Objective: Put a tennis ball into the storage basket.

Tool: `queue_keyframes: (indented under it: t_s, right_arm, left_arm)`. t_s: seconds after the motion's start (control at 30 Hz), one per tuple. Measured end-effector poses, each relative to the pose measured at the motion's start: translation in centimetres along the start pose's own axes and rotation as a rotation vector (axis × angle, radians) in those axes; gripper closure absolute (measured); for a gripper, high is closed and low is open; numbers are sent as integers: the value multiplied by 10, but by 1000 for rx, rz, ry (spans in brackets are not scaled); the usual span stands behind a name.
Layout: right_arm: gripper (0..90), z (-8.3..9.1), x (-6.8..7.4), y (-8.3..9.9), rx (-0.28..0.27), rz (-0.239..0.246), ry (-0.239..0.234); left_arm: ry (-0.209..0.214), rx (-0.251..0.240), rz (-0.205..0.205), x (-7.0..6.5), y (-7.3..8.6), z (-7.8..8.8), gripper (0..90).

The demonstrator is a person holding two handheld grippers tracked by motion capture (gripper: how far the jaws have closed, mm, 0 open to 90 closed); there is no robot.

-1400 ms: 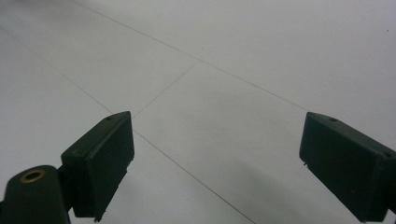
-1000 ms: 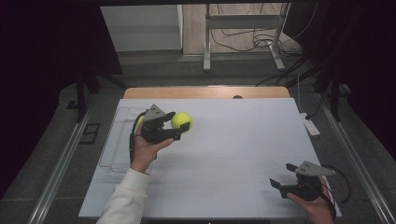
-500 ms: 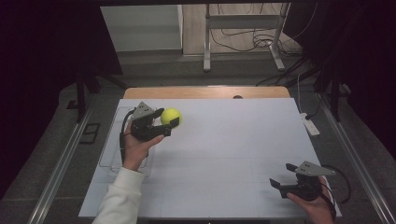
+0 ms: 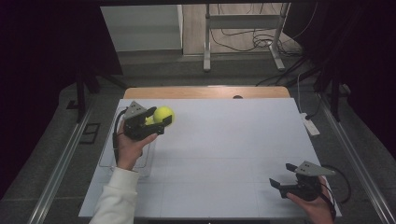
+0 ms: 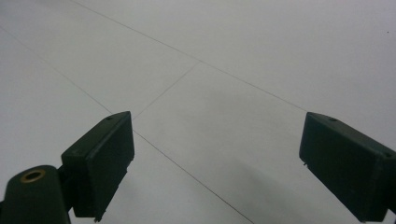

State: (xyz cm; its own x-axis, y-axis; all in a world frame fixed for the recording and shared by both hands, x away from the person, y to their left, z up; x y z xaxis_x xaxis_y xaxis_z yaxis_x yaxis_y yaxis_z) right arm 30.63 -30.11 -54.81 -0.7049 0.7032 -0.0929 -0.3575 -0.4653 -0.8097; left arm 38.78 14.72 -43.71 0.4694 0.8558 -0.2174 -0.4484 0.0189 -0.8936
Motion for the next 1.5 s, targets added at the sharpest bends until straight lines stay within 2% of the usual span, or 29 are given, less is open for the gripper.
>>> queue_keyframes:
  t_s: [0.03,0.37,0.63,0.9,1.5]
  right_arm:
    - [106,0,0,0,0,0,1]
    - [106,1,-1,0,-3,-2,3]
    - [106,1,0,-1,-5,-3,2]
    - [106,1,0,-1,-5,-1,2]
    - [106,0,0,-1,-3,1,2]
  left_arm:
    - [-17,0,-7,2,0,2,285]
    - [-31,-14,18,12,-1,7,285]
    - [-53,-7,19,17,1,7,285]
    - [-85,0,37,29,4,8,285]
    - [-164,24,52,51,14,24,285]
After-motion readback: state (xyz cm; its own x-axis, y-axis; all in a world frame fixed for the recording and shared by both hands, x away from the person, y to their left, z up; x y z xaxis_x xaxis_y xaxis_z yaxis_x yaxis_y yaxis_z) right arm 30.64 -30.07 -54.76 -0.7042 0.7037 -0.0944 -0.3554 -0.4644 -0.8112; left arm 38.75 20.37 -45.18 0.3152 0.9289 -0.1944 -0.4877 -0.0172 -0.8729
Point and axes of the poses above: each handheld gripper's, and its own axes: z roughly backward along the jaws, y roughly out of its underside, x roughly to its left, the point moved 7 cm from there along -z, roughly forward along the jaws, and after that the axes turned 7 degrees about z, right-handed, at the moved point
